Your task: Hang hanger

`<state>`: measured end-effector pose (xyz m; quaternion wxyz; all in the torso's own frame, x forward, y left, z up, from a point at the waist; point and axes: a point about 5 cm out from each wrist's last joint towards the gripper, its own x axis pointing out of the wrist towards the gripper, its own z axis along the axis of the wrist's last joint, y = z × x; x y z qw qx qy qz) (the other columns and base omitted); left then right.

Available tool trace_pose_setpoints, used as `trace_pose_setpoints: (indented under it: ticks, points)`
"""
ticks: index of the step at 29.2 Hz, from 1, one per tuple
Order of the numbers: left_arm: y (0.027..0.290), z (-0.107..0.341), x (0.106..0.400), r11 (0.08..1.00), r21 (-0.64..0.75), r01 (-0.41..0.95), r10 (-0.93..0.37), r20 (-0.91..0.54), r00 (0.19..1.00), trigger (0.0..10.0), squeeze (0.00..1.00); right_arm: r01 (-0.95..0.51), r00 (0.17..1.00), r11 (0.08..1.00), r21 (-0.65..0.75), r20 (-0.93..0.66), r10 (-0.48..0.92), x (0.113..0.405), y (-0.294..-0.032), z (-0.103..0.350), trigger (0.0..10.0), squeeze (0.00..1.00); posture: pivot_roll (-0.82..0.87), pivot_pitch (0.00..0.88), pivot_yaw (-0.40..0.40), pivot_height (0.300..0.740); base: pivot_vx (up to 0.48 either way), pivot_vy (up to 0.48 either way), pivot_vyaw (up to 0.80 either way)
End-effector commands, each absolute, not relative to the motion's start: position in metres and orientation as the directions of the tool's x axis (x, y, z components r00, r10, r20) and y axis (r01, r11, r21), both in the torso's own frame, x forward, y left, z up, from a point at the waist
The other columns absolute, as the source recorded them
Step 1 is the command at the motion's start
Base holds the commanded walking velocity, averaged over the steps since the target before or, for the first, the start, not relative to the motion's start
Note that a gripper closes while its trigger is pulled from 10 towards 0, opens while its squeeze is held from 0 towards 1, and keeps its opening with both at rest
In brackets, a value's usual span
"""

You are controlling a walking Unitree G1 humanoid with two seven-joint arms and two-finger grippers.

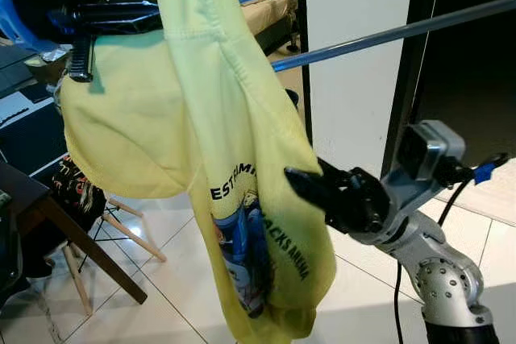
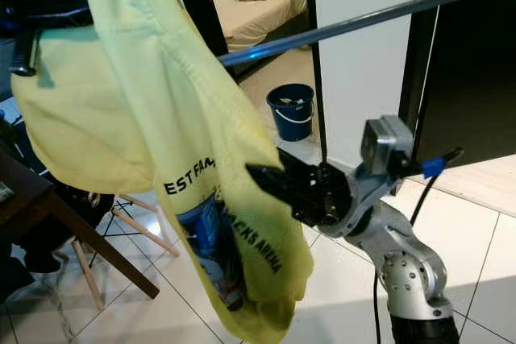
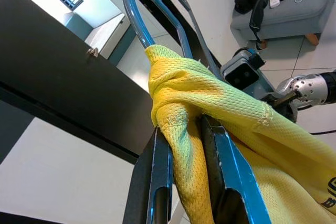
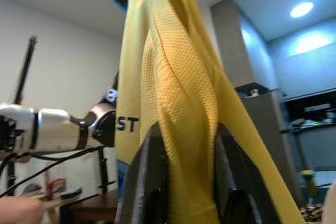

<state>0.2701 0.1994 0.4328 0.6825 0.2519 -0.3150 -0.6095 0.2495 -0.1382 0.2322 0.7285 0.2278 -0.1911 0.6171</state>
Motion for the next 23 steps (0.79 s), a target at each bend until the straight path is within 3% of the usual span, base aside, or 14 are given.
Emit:
trace_pose_setpoints:
  ticks: [1, 5, 11, 12, 13, 14, 16, 17, 19, 20, 21, 23]
  points:
    - [0.209, 0.437, 0.267, 0.172, 0.732, 0.66, -0.985, 0.148, 0.093, 10.0, 0.0, -0.986, 0.169, 0.131, 0.106, 0.583, 0.795, 0.251, -0.137, 0.232, 0.0, 0.0, -0.06, 0.0, 0.189, 0.74, 0.0, 0.0, 0.0]
    - [0.216, 0.433, 0.267, 0.217, 0.719, 0.66, -0.976, 0.174, 0.132, 10.0, 0.0, -0.968, 0.248, 0.218, 0.123, 0.581, 0.775, 0.253, -0.148, 0.229, 0.0, 0.0, -0.05, 0.0, 0.185, 0.74, 0.0, 0.0, 0.0]
    - [0.221, 0.432, 0.266, 0.245, 0.713, 0.657, -0.97, 0.188, 0.156, 10.0, 0.0, -0.957, 0.285, 0.261, 0.126, 0.562, 0.776, 0.254, -0.154, 0.227, 0.0, 0.0, -0.05, 0.0, 0.183, 0.74, 0.0, 0.0, 0.0]
    - [0.227, 0.431, 0.266, 0.267, 0.706, 0.656, -0.964, 0.199, 0.178, 10.0, 0.0, -0.933, 0.349, 0.34, 0.119, 0.536, 0.769, 0.259, -0.16, 0.226, 0.0, 0.0, -0.05, 0.0, 0.184, 0.74, 0.0, 0.0, 0.0]
    - [0.227, 0.431, 0.266, 0.267, 0.706, 0.656, -0.964, 0.199, 0.178, 10.0, 0.0, -0.933, 0.349, 0.34, 0.119, 0.536, 0.769, 0.259, -0.16, 0.226, 0.0, 0.0, -0.05, 0.0, 0.184, 0.74, 0.0, 0.0, 0.0]
    - [0.231, 0.43, 0.266, 0.282, 0.7, 0.656, -0.959, 0.206, 0.193, 10.0, 0.0, -0.912, 0.393, 0.395, 0.111, 0.518, 0.76, 0.263, -0.164, 0.227, 0.0, 0.0, -0.05, 0.0, 0.184, 0.74, 0.0, 0.0, 0.0]
    - [0.24, 0.409, 0.267, 0.296, 0.649, 0.701, -0.955, 0.191, 0.226, 10.0, 0.0, -0.815, 0.537, 0.572, 0.088, 0.485, 0.69, 0.279, -0.179, 0.232, 0.0, 0.0, -0.05, 0.0, 0.187, 0.74, 0.0, 0.0, 0.0]
    - [0.24, 0.409, 0.267, 0.296, 0.649, 0.701, -0.955, 0.191, 0.226, 10.0, 0.0, -0.815, 0.537, 0.572, 0.088, 0.485, 0.69, 0.279, -0.179, 0.232, 0.0, 0.0, -0.05, 0.0, 0.187, 0.74, 0.0, 0.0, 0.0]
    - [0.239, 0.382, 0.267, 0.27, 0.577, 0.771, -0.963, 0.153, 0.222, 10.0, 0.0, -0.716, 0.637, 0.695, 0.068, 0.472, 0.609, 0.292, -0.191, 0.238, 0.0, 0.0, -0.05, 0.0, 0.187, 0.74, 0.0, 0.0, 0.0]
    - [0.239, 0.382, 0.267, 0.27, 0.577, 0.771, -0.963, 0.153, 0.222, 10.0, 0.0, -0.716, 0.637, 0.695, 0.068, 0.472, 0.609, 0.292, -0.191, 0.238, 0.0, 0.0, -0.05, 0.0, 0.187, 0.74, 0.0, 0.0, 0.0]
    - [0.235, 0.35, 0.267, 0.242, 0.49, 0.838, -0.97, 0.111, 0.216, 10.0, 0.0, -0.661, 0.678, 0.749, 0.047, 0.465, 0.569, 0.296, -0.193, 0.24, 0.0, 0.0, -0.05, 0.0, 0.191, 0.74, 0.0, 0.0, 0.0]
    - [0.233, 0.328, 0.268, 0.238, 0.431, 0.87, -0.971, 0.08, 0.226, 10.0, 0.0, -0.65, 0.684, 0.759, 0.045, 0.469, 0.558, 0.297, -0.192, 0.241, 0.0, 0.0, -0.05, 0.0, 0.191, 0.74, 0.0, 0.0, 0.0]
